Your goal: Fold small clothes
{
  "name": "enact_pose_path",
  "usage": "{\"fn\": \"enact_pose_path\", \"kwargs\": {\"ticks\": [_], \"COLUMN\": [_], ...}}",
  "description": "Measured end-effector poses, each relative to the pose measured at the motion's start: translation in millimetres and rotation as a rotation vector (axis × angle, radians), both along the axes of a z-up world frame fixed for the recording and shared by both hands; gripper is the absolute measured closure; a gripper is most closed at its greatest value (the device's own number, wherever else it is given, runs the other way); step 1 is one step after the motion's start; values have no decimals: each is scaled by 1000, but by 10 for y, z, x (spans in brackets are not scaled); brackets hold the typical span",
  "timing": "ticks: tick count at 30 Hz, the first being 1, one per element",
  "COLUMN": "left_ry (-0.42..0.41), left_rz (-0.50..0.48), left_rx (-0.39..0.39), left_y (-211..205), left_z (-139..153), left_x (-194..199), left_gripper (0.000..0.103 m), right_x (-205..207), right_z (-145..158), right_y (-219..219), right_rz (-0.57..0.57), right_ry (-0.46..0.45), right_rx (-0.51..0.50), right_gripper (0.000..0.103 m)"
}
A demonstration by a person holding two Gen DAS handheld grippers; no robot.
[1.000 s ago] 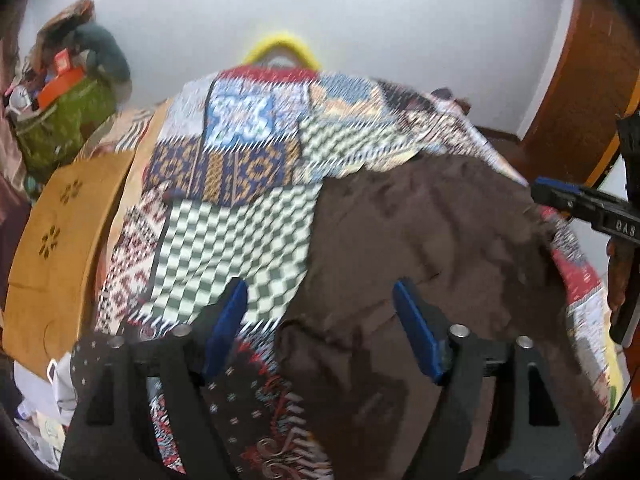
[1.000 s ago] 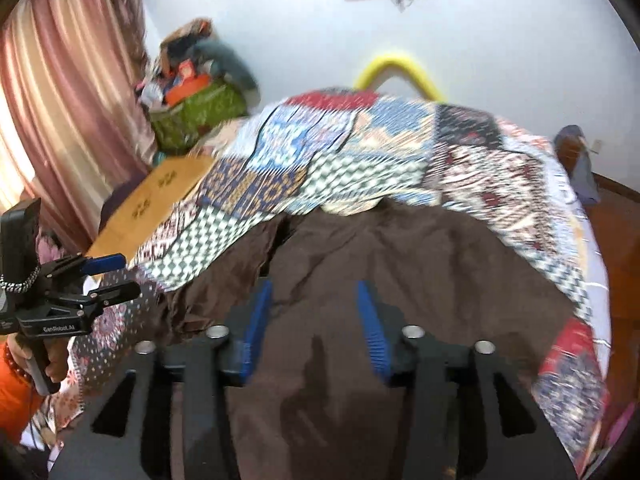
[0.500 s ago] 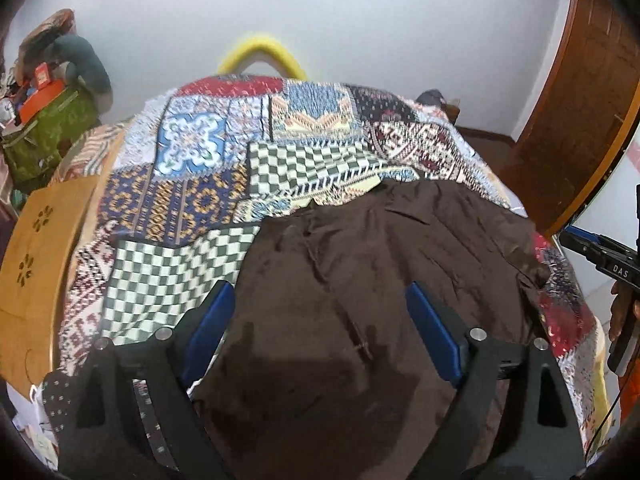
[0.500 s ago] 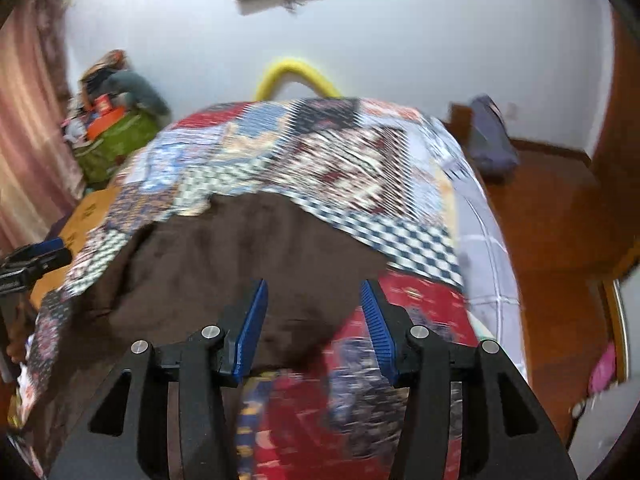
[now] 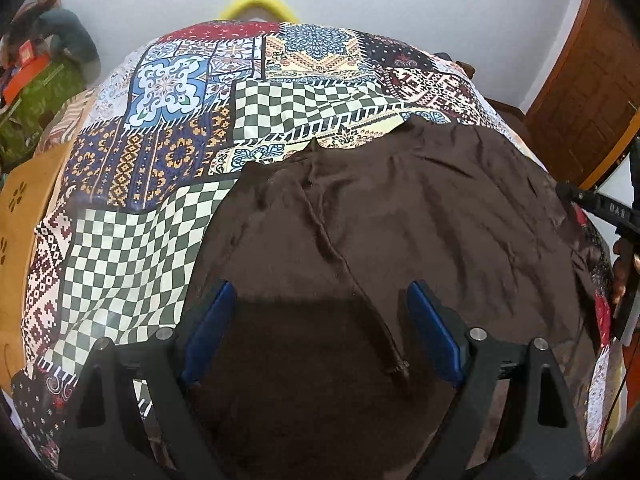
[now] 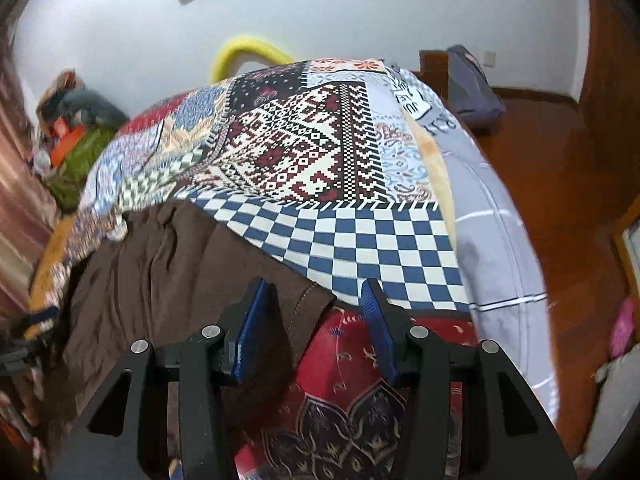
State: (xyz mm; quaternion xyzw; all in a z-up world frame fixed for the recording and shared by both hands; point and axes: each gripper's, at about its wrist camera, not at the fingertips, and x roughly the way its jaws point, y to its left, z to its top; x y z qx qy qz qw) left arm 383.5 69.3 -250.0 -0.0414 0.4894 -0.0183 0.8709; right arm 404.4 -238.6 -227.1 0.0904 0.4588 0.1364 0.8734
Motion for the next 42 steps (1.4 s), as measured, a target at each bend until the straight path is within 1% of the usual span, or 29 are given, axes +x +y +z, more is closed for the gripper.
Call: {"fn": "enact_pose_path", "kwargs": {"ticks": [1,2,5,7,9,15,18,22,27,30,33,38,39,40,42], "left_ry": [-1,-3,-7,-22,-40,-78,-103,-126,-124,-116,-111,-107,-106,-107,-106], "left_rz": [-4,-7,-8,-5,-2,13,12,8,-2,-3,0,11,11,9,1], "left_rx": [8,16,24,16,14,0,2,-10,3,30,37,13,3,-4,-16], "left_y": [-7,-11,-7,13,32,116,152,241,322,346,372,338,307,266,142], "left_z": [-1,1,44,116,192,426,528,624,632,604,596,630,645,658,677], "left_x": [-5,-13,-42,-93,-135,-278,-367,-486,-590,-628,-647,-598,-575,-554,-485], "left_gripper": [15,15,15,15,15,15,15,15,15,15,15,15,15,15,15], "right_x": [-11,-29,-100,-162,-201,-402,-395,-417,-416,-341,-339,-504,-570,-570,-632], "right_z": [1,14,107,212,334,888,1029,1045,827,608,566,776,848,848,862], "right_y": [-18,-22,27,82,128,411,670,1030,1537,1801,1873,1692,1572,1572,1471], "right_rz": [-6,-7,5,26,47,138,179,230,303,348,384,387,365,365,359], "right_ry": [-4,-8,-36,-60,-85,-168,-184,-180,-132,-35,31,-55,-96,-96,-130], "right_rx": [26,44,25,3,6,43,97,123,100,105,113,61,20,20,-18], "right_gripper": [84,93,97,97,97,97,98,98,97,94,93,82,81,81,81]}}
